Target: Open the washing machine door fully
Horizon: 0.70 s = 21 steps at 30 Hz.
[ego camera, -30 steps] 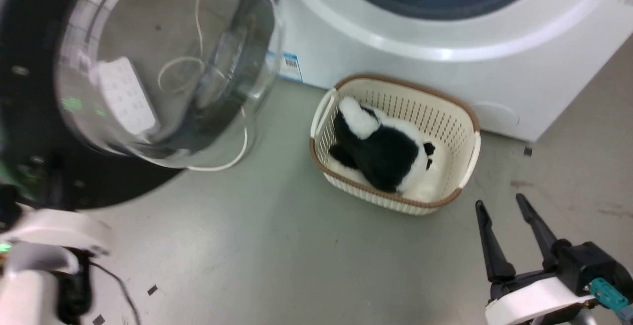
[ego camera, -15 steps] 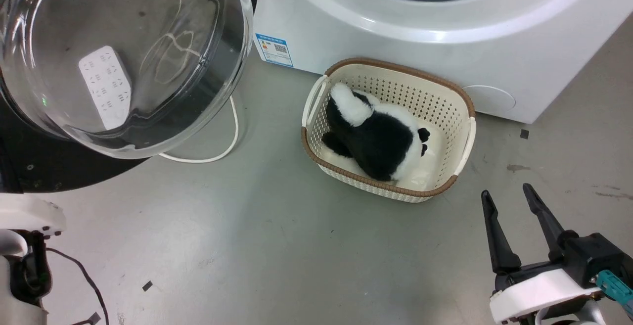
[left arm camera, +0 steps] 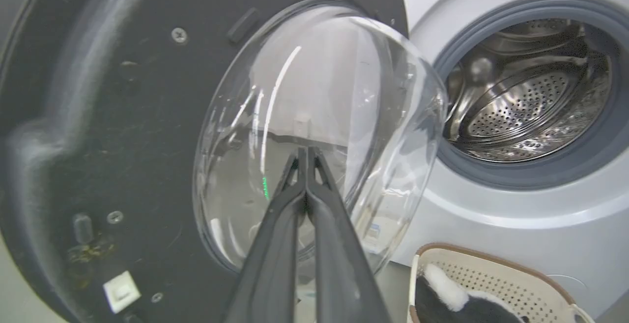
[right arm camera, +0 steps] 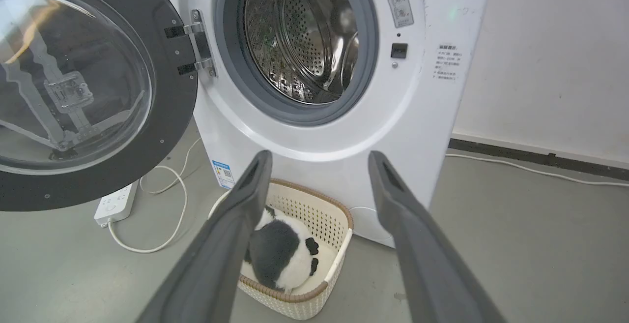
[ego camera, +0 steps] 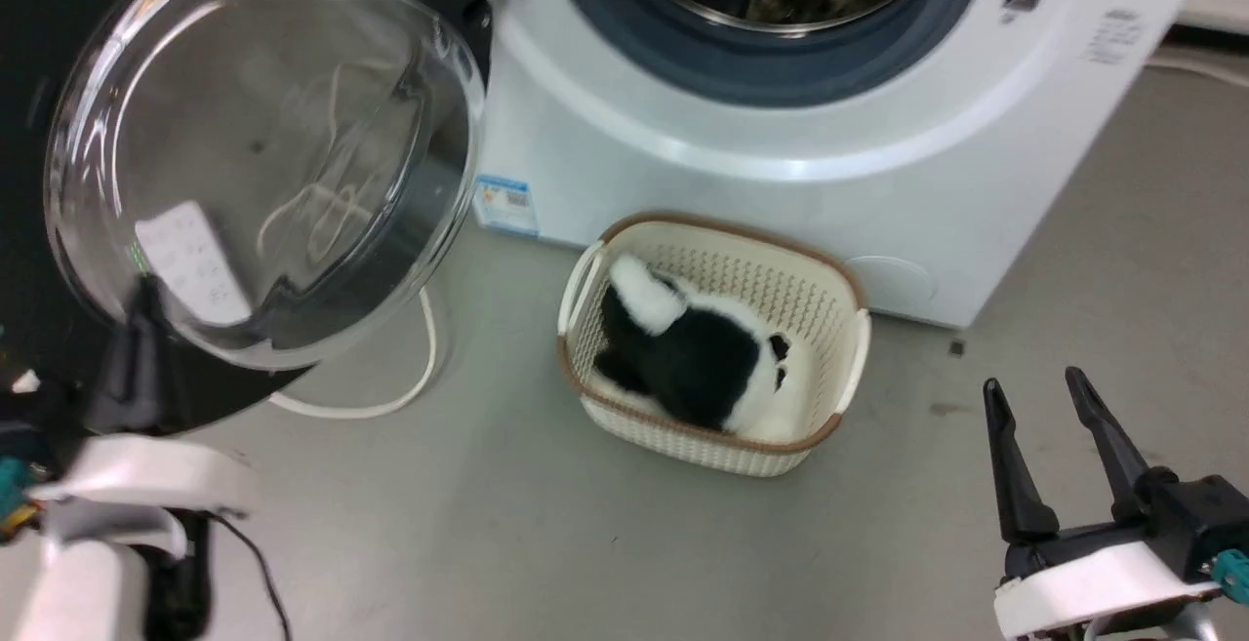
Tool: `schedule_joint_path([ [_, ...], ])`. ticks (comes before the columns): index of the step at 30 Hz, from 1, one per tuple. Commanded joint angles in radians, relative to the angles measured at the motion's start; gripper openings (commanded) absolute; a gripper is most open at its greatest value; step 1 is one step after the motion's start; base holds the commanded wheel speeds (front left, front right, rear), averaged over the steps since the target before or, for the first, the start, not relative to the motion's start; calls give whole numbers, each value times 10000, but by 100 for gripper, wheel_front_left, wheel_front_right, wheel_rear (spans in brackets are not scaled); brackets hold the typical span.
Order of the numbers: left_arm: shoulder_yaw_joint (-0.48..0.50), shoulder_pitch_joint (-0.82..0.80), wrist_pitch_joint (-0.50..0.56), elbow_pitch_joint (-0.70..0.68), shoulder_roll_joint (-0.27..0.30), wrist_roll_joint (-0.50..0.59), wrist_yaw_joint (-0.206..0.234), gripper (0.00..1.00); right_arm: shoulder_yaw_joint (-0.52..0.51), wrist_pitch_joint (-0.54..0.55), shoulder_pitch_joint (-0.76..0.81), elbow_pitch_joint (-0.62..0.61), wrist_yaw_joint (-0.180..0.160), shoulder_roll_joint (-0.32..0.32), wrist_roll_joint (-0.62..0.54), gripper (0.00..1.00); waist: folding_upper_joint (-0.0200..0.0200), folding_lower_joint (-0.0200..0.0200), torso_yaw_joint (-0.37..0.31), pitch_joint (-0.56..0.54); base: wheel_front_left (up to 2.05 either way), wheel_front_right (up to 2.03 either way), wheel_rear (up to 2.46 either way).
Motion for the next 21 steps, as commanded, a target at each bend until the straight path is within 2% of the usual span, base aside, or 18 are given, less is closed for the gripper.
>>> schedule_joint_path([
  [1, -136, 267, 3, -260, -125, 84, 25, 0, -95, -91, -76, 39, 8, 32, -44, 100, 0, 1, -454, -555, 0, 0, 0],
  [10, -1010, 1978, -70, -1801, -1237, 315, 497, 0, -254, -396, 272, -41, 8, 37, 11, 100, 0, 1, -1612, -1633, 0, 0, 0],
  [21, -2314, 2925, -215, -1768, -1762, 1316, 708, 0, -79, -455, 777, -66, 8, 38, 100, 100, 0, 1, -2552, -1855, 0, 0, 0],
])
